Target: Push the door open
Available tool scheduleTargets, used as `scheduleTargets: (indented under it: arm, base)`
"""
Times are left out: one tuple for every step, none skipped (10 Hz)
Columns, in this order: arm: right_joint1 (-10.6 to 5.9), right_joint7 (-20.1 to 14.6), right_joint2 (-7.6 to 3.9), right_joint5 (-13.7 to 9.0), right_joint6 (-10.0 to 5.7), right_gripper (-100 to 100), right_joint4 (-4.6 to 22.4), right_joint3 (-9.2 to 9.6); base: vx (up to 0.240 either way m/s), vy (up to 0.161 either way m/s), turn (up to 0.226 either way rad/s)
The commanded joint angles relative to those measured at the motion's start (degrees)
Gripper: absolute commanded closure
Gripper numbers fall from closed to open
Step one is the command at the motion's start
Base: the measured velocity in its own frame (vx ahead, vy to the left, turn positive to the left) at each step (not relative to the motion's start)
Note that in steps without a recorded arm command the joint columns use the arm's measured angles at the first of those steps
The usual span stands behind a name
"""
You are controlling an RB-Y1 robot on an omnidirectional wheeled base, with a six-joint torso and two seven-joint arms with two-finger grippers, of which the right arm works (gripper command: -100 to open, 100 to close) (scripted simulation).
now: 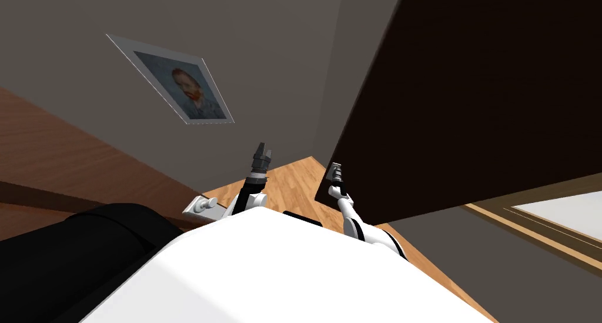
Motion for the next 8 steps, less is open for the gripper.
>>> scheduleTargets:
  arm:
    - [0.01,0.38,-1.07,-0.51,0.22,100,-1.18,-1.24]
    - [0.04,0.61,-1.16,-0.76,0.19,100,-1.2,-1.82]
    - [0.04,0.61,-1.16,-0.76,0.19,100,-1.2,-1.82]
    - [0.09,1.02,-1.04,-1.23,0.14,100,-1.24,-2.89]
    - [0.11,1.2,-0.87,-1.43,0.11,100,-1.26,-3.33]
    - [0.13,1.4,-0.57,-1.66,0.09,100,-1.28,-3.86]
    - [-0.04,1.16,-0.78,-1.47,-0.03,100,-0.55,-3.36]
    - [-0.05,1.52,-1.52,-1.93,-0.23,100,-0.54,-4.35]
  base:
    - [0.208,0.105,-0.066]
    - [0.211,0.11,-0.086]
    - [0.142,0.065,-0.046]
    - [0.177,0.08,-0.064]
    - [0.178,0.088,-0.068]
    - [0.17,0.103,-0.069]
    - [0.08,0.049,-0.037]
    - [0.134,0.031,-0.026]
